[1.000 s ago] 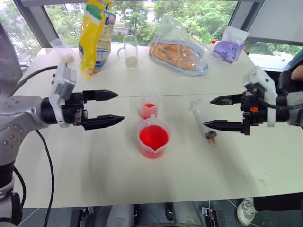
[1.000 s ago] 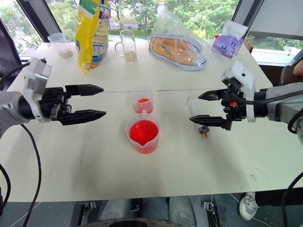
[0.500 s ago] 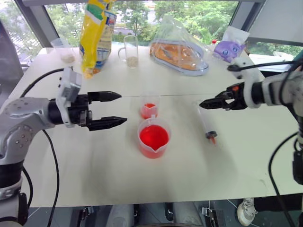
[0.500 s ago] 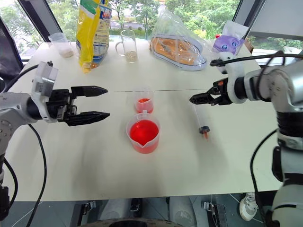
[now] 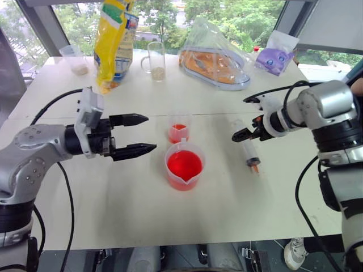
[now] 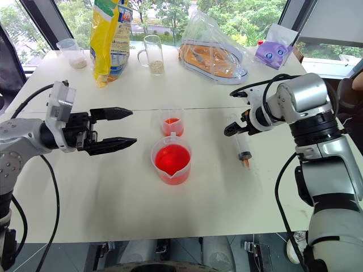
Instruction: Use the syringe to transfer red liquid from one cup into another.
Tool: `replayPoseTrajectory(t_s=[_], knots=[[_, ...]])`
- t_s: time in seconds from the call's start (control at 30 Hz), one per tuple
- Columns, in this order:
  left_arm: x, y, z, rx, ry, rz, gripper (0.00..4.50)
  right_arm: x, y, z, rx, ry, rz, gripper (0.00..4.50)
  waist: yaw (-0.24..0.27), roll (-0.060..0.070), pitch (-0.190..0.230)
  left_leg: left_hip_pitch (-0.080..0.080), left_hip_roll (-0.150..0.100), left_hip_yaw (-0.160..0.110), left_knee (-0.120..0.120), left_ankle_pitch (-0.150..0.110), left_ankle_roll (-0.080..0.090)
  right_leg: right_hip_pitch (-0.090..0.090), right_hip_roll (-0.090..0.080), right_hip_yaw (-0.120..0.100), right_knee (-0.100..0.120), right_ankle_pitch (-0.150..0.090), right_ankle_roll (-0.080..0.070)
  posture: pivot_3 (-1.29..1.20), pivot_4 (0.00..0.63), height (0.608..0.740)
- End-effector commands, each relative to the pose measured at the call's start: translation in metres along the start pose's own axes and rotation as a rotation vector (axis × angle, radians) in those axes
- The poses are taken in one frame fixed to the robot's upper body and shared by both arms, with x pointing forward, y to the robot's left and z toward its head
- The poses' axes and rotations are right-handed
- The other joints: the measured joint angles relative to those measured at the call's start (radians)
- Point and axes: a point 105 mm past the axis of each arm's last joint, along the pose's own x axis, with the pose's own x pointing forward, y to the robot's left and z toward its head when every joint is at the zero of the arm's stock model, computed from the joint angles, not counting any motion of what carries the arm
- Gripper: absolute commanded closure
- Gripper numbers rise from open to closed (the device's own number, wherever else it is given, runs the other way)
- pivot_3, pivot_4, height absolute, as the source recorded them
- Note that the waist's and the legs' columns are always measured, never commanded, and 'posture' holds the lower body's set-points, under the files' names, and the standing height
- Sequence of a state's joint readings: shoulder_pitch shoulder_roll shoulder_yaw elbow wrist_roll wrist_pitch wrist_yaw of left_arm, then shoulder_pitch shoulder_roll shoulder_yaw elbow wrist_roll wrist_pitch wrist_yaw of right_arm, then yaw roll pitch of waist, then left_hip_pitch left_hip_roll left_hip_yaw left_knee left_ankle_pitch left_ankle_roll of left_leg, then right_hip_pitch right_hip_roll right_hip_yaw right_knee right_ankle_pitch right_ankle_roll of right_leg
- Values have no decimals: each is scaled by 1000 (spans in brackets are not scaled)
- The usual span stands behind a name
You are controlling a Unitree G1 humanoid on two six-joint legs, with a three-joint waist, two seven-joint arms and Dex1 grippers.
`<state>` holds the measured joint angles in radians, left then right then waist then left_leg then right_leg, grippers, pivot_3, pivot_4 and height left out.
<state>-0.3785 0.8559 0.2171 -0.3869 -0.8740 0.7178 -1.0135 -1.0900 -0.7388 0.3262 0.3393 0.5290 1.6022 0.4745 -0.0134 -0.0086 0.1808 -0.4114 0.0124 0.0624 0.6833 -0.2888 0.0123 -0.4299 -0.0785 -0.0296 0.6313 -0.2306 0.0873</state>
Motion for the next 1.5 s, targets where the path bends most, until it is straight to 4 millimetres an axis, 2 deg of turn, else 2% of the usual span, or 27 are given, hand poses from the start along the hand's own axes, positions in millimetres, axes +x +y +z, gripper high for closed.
replayPoseTrajectory(t_s=[0.03,0.23,0.33,0.47,0.5,0.6,0.7,0.77,0.9,0.97,1.03,1.1,1.23,1.33,1.5], knots=[[-2,-5,12,39,-32,9,0,1,-4,6,-19,-18,-30,47,0,0,0,0,0,0,0,0,0,0,0,0,0,0,0,0,150,740],[-3,-6,16,44,-37,29,0,21,-6,-1,-34,19,-33,47,-1,0,0,0,0,0,0,0,0,0,0,0,0,0,0,0,150,740],[-3,-6,17,45,-38,33,0,27,-6,-5,-61,33,-29,823,-2,-1,0,1,0,0,0,0,0,1,0,0,0,0,0,0,150,740],[-2,-7,18,46,-39,33,0,32,-2,-11,-86,48,-20,2787,-5,-1,0,1,0,0,0,0,0,1,0,0,0,0,0,0,150,740],[-1,-7,17,46,-40,33,0,33,0,-13,-88,51,-15,3027,-4,-1,-1,2,0,0,0,0,0,1,1,0,0,0,0,0,150,740],[-1,-6,19,47,-40,32,0,24,3,-11,-83,28,3,3052,-4,-1,-1,2,1,0,0,0,0,1,1,0,0,0,0,0,150,740],[-2,-4,21,50,-41,34,0,1,1,12,-171,-136,-23,3052,-1,-1,-1,2,1,-1,0,0,0,1,1,0,0,0,0,0,150,740],[-3,-1,24,50,-48,36,0,-21,12,33,-243,-309,26,3052,-1,-1,0,1,0,-1,0,0,-1,1,1,0,0,0,0,0,150,740],[-3,2,28,56,-48,25,0,-83,48,66,-448,-710,170,3052,0,-1,0,1,0,0,0,0,0,1,1,0,0,0,0,0,150,740],[-3,4,29,59,-45,13,0,-111,68,69,-538,-880,262,3052,1,-1,0,1,1,-1,0,0,0,1,1,-1,0,0,1,0,150,740],[-2,7,34,62,-43,0,0,-139,88,73,-661,-1091,261,3052,1,-1,0,1,1,-1,0,0,-1,1,1,-1,0,0,1,0,150,740],[-2,10,37,69,-38,-15,0,-157,112,65,-708,-1209,380,3052,1,-1,0,1,1,-1,0,0,-1,1,1,-1,0,0,1,0,150,740],[-2,17,44,73,-31,-37,0,-171,145,41,-715,-1309,656,3052,1,-1,0,1,1,-1,0,1,-1,2,1,-1,0,0,1,0,150,740],[-1,19,47,72,-25,-57,0,-165,157,26,-706,-1297,789,3052,2,-1,0,2,1,-2,0,1,-1,2,1,-1,0,0,1,0,150,740],[1,20,54,70,-30,-85,0,-145,169,16,-700,-1281,877,3052,1,-1,-1,2,0,-1,0,1,-1,2,1,-1,0,0,1,0,150,740]])
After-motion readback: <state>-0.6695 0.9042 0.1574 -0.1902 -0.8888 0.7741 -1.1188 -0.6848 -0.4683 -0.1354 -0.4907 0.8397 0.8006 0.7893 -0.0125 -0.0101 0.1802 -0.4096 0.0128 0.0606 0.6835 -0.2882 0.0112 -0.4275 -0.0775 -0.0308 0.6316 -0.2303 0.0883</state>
